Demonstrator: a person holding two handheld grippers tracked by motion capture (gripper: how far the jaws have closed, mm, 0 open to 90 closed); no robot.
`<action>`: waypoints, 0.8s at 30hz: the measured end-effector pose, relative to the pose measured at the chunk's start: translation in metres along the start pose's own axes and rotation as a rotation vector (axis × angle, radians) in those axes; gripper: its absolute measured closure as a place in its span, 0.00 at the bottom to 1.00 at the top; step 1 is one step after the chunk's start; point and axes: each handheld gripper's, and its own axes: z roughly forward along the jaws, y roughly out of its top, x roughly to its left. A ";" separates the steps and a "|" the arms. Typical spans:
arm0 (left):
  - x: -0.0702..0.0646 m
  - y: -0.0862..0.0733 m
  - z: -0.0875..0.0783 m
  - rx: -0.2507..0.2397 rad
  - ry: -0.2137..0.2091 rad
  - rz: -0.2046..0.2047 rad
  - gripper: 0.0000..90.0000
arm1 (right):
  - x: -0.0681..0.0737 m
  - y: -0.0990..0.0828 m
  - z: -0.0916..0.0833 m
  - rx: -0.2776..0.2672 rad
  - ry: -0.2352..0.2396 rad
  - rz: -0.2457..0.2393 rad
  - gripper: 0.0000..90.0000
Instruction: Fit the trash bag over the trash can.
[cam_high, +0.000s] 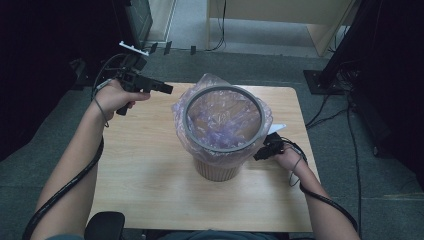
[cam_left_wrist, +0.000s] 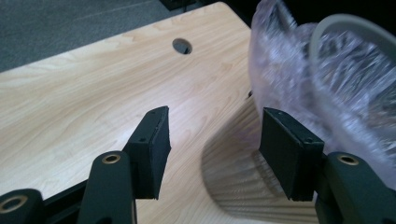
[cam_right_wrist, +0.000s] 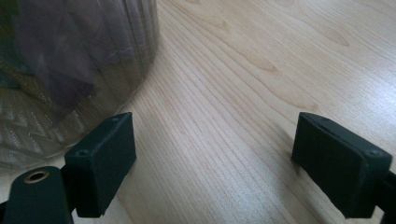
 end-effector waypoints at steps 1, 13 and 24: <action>0.001 -0.002 0.001 0.001 0.010 0.002 0.46 | 0.000 0.000 0.000 0.000 0.000 0.000 0.15; 0.021 -0.035 0.015 0.004 0.025 -0.038 0.46 | 0.000 0.000 0.000 -0.001 -0.002 0.002 0.15; 0.033 -0.067 0.025 0.004 0.032 -0.067 0.45 | 0.000 0.000 0.000 -0.001 -0.002 0.002 0.15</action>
